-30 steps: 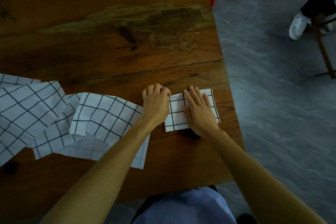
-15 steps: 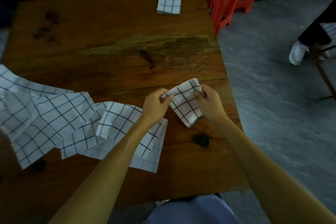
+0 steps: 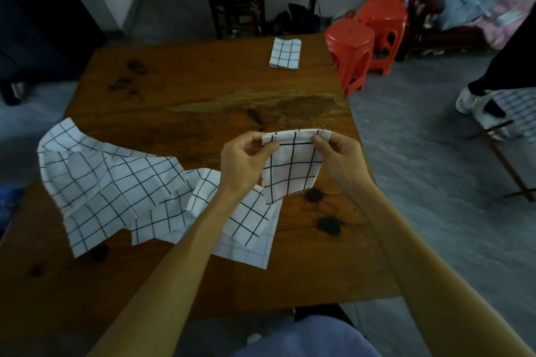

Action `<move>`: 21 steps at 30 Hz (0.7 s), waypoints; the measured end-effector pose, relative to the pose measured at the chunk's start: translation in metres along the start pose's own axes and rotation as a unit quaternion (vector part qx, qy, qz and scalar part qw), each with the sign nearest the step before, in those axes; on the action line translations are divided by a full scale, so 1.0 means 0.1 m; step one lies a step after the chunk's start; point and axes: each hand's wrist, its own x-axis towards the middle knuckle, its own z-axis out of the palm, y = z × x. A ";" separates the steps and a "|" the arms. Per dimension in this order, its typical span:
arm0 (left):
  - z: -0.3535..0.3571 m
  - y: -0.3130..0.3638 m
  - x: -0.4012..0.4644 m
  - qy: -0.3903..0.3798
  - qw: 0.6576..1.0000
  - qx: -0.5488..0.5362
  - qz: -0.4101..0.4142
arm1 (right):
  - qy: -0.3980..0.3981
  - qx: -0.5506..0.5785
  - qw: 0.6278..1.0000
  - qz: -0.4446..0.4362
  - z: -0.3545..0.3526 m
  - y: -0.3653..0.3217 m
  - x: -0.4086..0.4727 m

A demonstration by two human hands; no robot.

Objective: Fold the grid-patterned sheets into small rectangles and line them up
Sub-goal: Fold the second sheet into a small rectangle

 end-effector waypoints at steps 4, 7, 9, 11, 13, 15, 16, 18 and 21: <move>-0.17 0.11 -0.05 -0.002 1.000 0.001 0.003 | -0.010 0.008 1.000 -0.004 0.04 -0.14 -0.09; -0.28 0.18 -0.08 -0.002 1.000 -0.012 0.006 | -0.017 0.025 1.000 -0.001 0.06 -0.20 -0.13; -0.33 0.21 -0.10 0.000 1.000 -0.012 0.007 | -0.028 0.027 0.999 -0.003 0.07 -0.24 -0.16; -0.35 0.24 -0.13 0.004 1.000 -0.016 0.007 | -0.036 0.029 0.999 -0.008 0.07 -0.26 -0.18; -0.36 0.27 -0.15 0.011 1.000 -0.023 0.001 | -0.039 0.036 0.999 -0.010 0.07 -0.27 -0.18; -0.36 0.29 -0.17 0.022 0.999 -0.026 -0.002 | -0.043 0.041 0.998 -0.007 0.07 -0.27 -0.18; -0.36 0.29 -0.17 0.028 0.999 -0.022 -0.002 | -0.045 0.042 0.998 -0.008 0.07 -0.27 -0.19; -0.37 0.30 -0.18 0.037 0.999 -0.018 -0.004 | -0.048 0.042 0.998 -0.012 0.07 -0.27 -0.19; -0.37 0.33 -0.19 0.043 0.999 -0.012 -0.004 | -0.044 0.047 0.998 -0.024 0.06 -0.26 -0.19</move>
